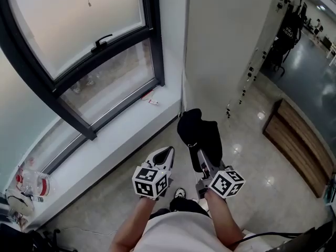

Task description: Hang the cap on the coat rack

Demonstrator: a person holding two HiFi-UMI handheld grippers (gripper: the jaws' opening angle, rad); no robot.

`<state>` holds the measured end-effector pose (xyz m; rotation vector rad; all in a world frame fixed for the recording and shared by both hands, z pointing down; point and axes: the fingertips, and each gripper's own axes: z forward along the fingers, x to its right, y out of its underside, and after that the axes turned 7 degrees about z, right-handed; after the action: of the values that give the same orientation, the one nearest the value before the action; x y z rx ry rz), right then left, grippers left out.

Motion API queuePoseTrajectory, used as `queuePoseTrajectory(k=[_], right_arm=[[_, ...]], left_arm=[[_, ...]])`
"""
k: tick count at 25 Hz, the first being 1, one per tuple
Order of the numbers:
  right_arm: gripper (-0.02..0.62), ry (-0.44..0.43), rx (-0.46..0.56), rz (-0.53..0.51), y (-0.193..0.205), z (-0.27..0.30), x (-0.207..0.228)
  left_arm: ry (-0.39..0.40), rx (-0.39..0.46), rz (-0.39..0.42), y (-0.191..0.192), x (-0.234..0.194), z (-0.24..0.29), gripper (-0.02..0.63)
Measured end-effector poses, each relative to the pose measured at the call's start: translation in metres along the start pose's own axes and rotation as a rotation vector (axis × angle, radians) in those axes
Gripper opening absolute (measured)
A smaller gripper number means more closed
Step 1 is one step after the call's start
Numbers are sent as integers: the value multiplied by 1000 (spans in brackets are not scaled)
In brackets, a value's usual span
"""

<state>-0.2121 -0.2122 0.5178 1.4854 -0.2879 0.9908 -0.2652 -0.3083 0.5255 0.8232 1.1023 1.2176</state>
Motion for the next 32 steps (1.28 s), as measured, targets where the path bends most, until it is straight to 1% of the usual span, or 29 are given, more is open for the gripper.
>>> queuePoseTrajectory(k=[7,13,19,22,26,29,32], right_arm=[[33,94,124,16,3,-73,-2],[34,218,223,-4,7,-149,5],[34,339,312,26,20,-215,18],[33,370,358,26,11,-237,29],[33,396,401,51,0,-254,57],[33,417,451,62,-25,-268,84],[33,427,487,57,-63,-270,115]], left_arm=[[126,-7,38,9,51,-20,3],[227,-15,71,24,93,-37,3],[351,-47,74,46,144,-38,3],[408,-56,91,48,171,-22,3],[469,-64,119,48,206,11,3],[514,-68,143,43,238,47,3],[534,-54,167,26,258,94,3]])
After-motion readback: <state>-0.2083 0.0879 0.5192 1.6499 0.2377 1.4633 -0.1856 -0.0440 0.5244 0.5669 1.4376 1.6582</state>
